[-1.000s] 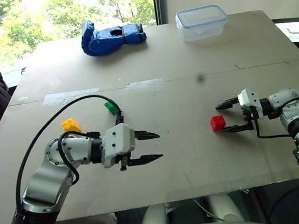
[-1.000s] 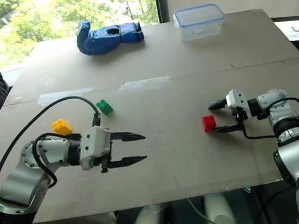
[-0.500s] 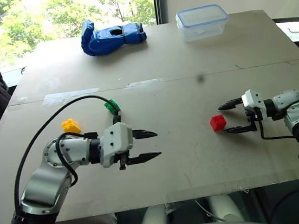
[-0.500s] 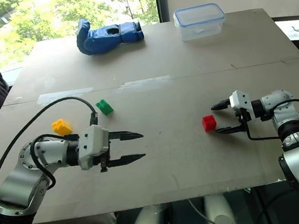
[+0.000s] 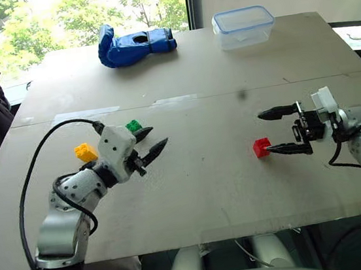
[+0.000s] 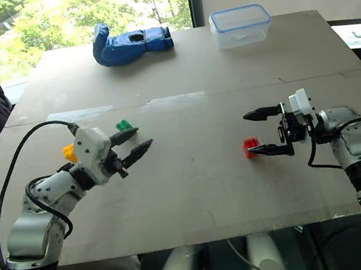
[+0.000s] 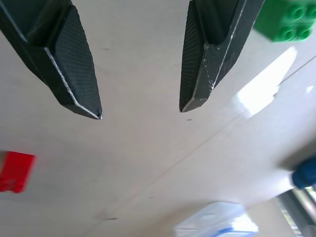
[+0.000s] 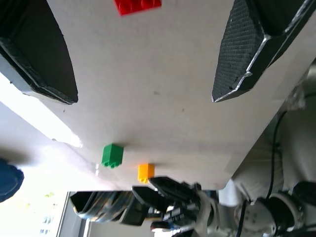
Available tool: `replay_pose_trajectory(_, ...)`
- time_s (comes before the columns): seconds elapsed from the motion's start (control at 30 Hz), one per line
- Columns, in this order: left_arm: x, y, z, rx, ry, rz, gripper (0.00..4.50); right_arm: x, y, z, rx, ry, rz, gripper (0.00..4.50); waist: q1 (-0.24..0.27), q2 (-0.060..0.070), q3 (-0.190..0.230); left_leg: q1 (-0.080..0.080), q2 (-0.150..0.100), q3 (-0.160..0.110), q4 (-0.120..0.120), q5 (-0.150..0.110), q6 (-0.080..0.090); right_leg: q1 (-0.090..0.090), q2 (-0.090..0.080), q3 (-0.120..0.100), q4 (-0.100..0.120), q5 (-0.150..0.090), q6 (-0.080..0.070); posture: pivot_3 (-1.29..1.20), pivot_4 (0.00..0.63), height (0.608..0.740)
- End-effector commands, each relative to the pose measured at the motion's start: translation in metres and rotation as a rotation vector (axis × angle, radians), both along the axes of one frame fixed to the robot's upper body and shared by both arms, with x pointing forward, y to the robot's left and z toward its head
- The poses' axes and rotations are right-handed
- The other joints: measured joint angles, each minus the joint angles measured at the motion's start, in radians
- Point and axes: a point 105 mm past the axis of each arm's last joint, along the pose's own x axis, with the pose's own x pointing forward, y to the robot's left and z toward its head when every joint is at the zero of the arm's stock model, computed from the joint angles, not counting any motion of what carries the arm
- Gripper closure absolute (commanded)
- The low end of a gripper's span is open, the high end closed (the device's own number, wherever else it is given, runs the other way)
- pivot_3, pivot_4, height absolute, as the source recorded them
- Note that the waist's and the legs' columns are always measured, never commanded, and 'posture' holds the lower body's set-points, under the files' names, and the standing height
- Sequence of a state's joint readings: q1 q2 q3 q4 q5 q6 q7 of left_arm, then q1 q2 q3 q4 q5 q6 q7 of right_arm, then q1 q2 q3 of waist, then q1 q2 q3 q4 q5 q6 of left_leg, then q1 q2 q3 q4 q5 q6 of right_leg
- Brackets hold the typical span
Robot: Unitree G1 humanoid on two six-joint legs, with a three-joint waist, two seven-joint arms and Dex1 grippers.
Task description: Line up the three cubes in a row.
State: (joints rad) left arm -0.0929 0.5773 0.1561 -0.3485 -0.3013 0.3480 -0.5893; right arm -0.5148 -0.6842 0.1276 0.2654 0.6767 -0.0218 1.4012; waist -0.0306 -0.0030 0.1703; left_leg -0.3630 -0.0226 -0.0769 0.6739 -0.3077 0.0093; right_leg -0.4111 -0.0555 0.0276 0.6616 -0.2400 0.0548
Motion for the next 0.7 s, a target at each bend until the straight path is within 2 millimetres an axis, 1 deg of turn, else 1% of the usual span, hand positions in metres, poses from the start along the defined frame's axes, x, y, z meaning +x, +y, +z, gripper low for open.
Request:
replay_pose_trajectory(0.03,0.017,0.014,-0.008,0.012,-0.031,0.214,1.98,0.008,0.015,0.019,0.060,-0.027,-0.114,0.03,0.007,0.000,0.000,0.000,0.000,0.000,0.000,0.000,0.000,0.000,0.000,0.000,0.000,0.000,0.000,0.00,0.150,0.740)
replay_pose_trajectory(0.1,0.025,0.018,-0.014,-0.033,-0.034,0.357,1.98,0.009,0.025,0.026,0.103,-0.040,-0.147,0.03,0.015,0.000,0.000,-0.002,-0.001,0.000,0.000,0.002,-0.004,-0.001,0.000,0.000,-0.001,0.000,0.000,0.00,0.150,0.740)
replay_pose_trajectory(0.17,0.028,0.018,-0.019,-0.068,-0.020,0.472,1.98,0.006,0.029,0.027,0.119,-0.032,-0.151,0.03,0.023,-0.001,-0.001,-0.005,-0.001,0.000,0.001,0.002,-0.004,-0.003,0.000,0.000,-0.002,0.000,0.000,0.00,0.150,0.740)
replay_pose_trajectory(0.27,0.028,0.014,-0.023,-0.074,-0.017,0.544,1.98,0.003,0.030,0.025,0.120,-0.014,-0.150,0.03,0.030,-0.002,-0.001,-0.009,-0.002,-0.004,0.003,0.002,-0.004,-0.004,-0.001,-0.003,-0.002,0.000,0.000,0.00,0.150,0.740)
replay_pose_trajectory(0.37,0.031,0.016,-0.032,-0.046,-0.005,0.661,1.98,0.007,0.034,0.027,0.122,0.000,-0.187,0.03,0.033,-0.002,-0.001,-0.010,-0.002,-0.004,0.004,0.002,-0.004,-0.004,-0.001,-0.004,-0.002,0.000,0.000,0.00,0.150,0.740)
replay_pose_trajectory(0.47,0.040,0.011,-0.031,-0.049,-0.010,0.669,1.98,0.012,0.036,0.026,0.104,-0.015,-0.204,0.03,0.033,-0.002,-0.001,-0.009,-0.002,-0.004,0.005,0.003,-0.005,-0.004,0.001,-0.004,0.000,0.000,0.000,0.00,0.150,0.740)
replay_pose_trajectory(0.53,0.047,0.007,-0.031,-0.060,-0.010,0.668,1.98,0.015,0.035,0.022,0.071,-0.017,-0.227,0.03,0.033,-0.002,-0.001,-0.009,-0.002,-0.005,0.005,0.003,-0.005,-0.004,0.001,-0.005,0.000,0.000,0.000,0.00,0.150,0.740)
replay_pose_trajectory(0.6,0.051,0.005,-0.034,-0.051,-0.004,0.671,1.98,0.016,0.035,0.021,0.063,-0.018,-0.229,0.03,0.033,-0.003,-0.001,-0.009,-0.003,-0.005,0.006,0.003,-0.005,-0.004,0.001,-0.006,0.000,0.000,0.000,0.00,0.150,0.740)
replay_pose_trajectory(0.7,0.055,0.007,-0.039,-0.044,0.008,0.701,1.98,0.016,0.035,0.021,0.066,-0.023,-0.229,0.03,0.029,-0.003,-0.001,-0.010,-0.003,-0.005,0.006,0.003,-0.005,-0.004,0.001,-0.005,-0.001,0.000,0.000,0.00,0.150,0.740)
